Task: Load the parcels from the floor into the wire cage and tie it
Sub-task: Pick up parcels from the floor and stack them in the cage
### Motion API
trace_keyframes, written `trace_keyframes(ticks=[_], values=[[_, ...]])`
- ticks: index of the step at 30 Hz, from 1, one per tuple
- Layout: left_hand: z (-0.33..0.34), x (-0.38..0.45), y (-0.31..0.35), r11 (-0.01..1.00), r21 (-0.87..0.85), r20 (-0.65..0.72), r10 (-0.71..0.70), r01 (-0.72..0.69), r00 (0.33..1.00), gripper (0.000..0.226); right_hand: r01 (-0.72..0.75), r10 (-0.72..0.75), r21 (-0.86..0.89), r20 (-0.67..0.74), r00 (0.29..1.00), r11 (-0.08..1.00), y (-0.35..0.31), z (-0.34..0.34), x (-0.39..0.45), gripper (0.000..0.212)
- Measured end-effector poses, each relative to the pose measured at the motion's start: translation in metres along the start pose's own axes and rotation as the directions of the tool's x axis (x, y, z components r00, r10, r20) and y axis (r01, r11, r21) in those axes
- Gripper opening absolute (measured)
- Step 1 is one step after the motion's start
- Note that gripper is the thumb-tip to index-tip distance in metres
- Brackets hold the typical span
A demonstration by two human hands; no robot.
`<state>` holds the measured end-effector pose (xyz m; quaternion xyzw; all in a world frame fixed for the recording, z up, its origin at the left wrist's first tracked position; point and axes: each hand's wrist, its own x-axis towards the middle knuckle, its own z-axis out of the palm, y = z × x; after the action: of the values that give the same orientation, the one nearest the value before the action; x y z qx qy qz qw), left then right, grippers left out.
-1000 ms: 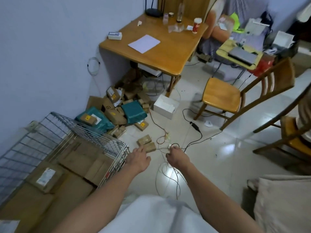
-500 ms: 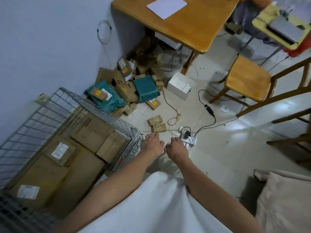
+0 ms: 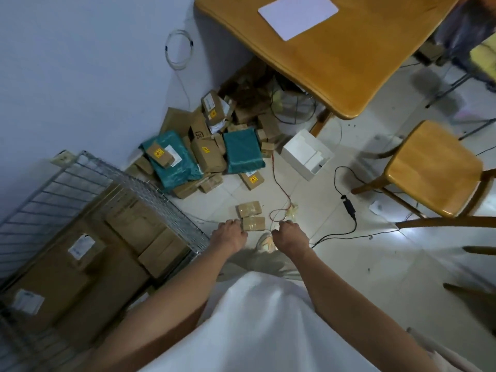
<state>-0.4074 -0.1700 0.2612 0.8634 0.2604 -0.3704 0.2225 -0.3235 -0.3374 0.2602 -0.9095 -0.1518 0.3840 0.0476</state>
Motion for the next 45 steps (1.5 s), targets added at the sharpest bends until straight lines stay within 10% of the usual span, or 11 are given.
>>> trace_keyframes(ticks=[13, 37, 45], values=[[-0.048, 0.06, 0.021, 0.997, -0.02, -0.002, -0.075, 0.075, 0.997, 0.05, -0.028, 0.032, -0.03, 0.155, 0.987, 0.999, 0.024, -0.053, 0.094, 0.041], [-0.229, 0.25, -0.09, 0.886, -0.445, 0.053, -0.117, 0.128, 0.992, 0.039, -0.105, 0.105, -0.01, 0.055, 0.993, 0.994, -0.178, -0.159, 0.271, 0.052], [-0.241, 0.317, -0.083, 0.958, -0.278, 0.038, -0.06, 0.068, 0.997, 0.046, -0.1, 0.098, 0.017, 0.104, 0.99, 0.995, -0.182, -0.176, 0.347, 0.061]])
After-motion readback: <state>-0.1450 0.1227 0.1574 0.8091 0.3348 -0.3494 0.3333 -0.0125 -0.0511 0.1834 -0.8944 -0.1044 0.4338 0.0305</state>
